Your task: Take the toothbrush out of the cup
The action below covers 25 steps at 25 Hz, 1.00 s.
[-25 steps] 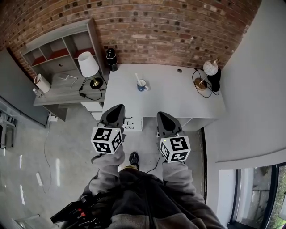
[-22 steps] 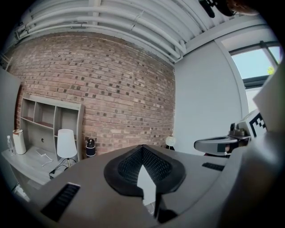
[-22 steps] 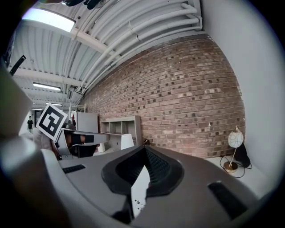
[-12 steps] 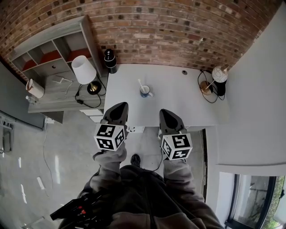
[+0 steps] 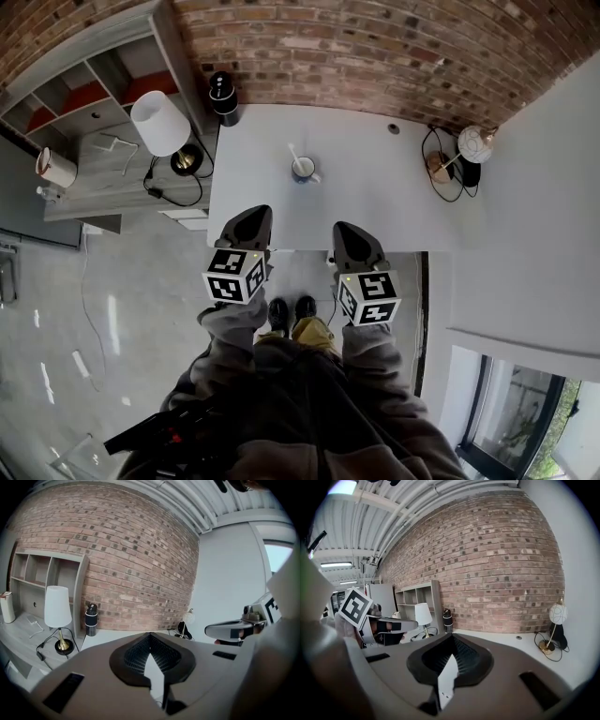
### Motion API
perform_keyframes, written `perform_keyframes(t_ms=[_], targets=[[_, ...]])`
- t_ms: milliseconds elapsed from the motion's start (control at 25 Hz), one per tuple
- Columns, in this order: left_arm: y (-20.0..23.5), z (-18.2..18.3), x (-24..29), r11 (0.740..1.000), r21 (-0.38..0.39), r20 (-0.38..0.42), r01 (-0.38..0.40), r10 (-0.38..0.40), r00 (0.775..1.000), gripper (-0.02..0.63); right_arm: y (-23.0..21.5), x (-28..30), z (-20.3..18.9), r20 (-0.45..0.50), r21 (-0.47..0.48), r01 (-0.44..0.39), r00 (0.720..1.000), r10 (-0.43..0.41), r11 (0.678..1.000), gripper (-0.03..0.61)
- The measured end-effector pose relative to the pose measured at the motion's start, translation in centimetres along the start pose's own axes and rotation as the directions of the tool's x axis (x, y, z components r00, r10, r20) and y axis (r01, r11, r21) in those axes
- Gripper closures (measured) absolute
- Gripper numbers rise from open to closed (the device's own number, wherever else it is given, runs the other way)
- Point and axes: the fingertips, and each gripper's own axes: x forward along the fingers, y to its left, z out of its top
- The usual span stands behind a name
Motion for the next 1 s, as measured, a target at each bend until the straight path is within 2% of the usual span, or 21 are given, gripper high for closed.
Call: perform_keyframes(t_ms=[480,1000], targets=[[3.7,-4.7,3.6,0.990,-0.054,-0.107,-0.131,0.125,0.986,0.611,-1.6,6.7,-4.8,-0.126,0.027,-0.115,0.985,0.118,0.993,0.578],[5.9,-11.3,6.6,0.975,-0.104,-0.224,-0.197,0.170,0.960,0.609,-3.0,11.7,-9.8,-0.219,0.070,-0.169,0.959,0.180,0.983,0.578]])
